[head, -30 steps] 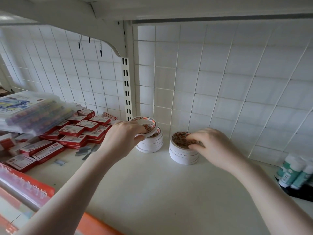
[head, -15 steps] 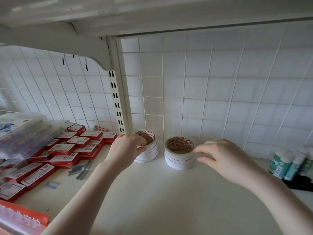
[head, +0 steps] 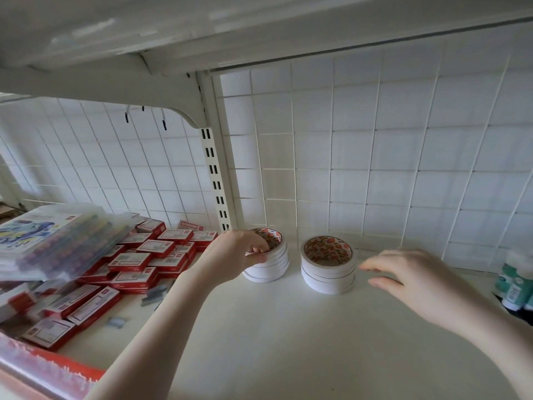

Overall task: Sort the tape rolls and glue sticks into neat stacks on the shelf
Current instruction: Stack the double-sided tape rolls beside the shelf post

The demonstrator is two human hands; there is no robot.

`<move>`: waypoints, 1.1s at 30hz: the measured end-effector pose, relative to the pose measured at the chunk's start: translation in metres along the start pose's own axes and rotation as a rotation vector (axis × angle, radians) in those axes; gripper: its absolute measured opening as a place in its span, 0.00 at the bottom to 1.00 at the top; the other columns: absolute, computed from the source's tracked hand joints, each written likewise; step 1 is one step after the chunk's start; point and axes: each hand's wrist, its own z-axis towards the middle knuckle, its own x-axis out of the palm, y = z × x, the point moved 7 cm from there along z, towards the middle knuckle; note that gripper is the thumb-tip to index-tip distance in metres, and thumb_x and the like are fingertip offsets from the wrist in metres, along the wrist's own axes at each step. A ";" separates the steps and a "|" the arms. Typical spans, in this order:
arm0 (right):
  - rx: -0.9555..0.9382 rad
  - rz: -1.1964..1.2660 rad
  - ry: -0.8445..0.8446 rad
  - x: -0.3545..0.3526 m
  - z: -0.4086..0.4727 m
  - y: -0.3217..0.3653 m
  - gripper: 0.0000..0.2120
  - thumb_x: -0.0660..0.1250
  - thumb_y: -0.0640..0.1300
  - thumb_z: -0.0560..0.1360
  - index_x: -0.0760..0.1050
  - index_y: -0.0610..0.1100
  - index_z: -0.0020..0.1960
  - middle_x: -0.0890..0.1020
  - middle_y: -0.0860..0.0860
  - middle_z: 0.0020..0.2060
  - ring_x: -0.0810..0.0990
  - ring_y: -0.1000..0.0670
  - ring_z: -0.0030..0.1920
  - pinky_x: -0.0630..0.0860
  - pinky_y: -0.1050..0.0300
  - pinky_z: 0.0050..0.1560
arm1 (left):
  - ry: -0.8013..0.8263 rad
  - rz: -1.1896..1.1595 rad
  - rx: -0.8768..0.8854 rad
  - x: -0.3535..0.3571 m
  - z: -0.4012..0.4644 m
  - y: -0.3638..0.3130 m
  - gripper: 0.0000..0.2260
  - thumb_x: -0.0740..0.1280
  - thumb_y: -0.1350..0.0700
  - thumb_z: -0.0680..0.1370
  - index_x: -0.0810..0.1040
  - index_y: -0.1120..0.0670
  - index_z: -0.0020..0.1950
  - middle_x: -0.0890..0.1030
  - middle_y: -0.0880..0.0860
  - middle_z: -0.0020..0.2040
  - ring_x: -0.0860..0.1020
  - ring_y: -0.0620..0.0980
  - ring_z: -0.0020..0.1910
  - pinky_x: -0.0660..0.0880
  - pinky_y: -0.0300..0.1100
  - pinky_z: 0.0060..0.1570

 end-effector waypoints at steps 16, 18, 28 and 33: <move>0.054 0.050 0.038 0.003 -0.011 -0.005 0.13 0.62 0.51 0.78 0.74 0.56 0.62 0.78 0.60 0.55 0.75 0.55 0.57 0.70 0.58 0.56 | 0.007 -0.152 0.047 -0.002 -0.002 -0.006 0.14 0.69 0.59 0.75 0.79 0.49 0.60 0.75 0.38 0.49 0.73 0.36 0.46 0.63 0.19 0.47; 0.058 0.051 0.027 -0.001 -0.015 -0.008 0.13 0.62 0.51 0.78 0.75 0.55 0.62 0.78 0.59 0.55 0.75 0.54 0.57 0.71 0.56 0.56 | -0.009 -0.115 0.047 -0.003 -0.004 -0.007 0.14 0.70 0.59 0.75 0.80 0.49 0.60 0.77 0.40 0.50 0.74 0.38 0.47 0.65 0.23 0.49; 0.086 -0.169 -0.136 -0.022 -0.071 -0.034 0.09 0.70 0.51 0.72 0.80 0.47 0.47 0.81 0.49 0.41 0.79 0.43 0.45 0.74 0.51 0.45 | -0.406 0.117 -0.021 -0.004 -0.058 -0.063 0.16 0.74 0.60 0.70 0.80 0.56 0.57 0.81 0.52 0.53 0.78 0.58 0.52 0.76 0.49 0.47; 0.184 -0.210 -0.286 -0.033 -0.125 -0.047 0.12 0.80 0.44 0.59 0.80 0.42 0.37 0.79 0.45 0.32 0.79 0.40 0.32 0.76 0.50 0.32 | -0.448 0.072 -0.066 0.005 -0.090 -0.115 0.15 0.74 0.56 0.71 0.80 0.56 0.57 0.80 0.52 0.52 0.78 0.57 0.51 0.75 0.48 0.44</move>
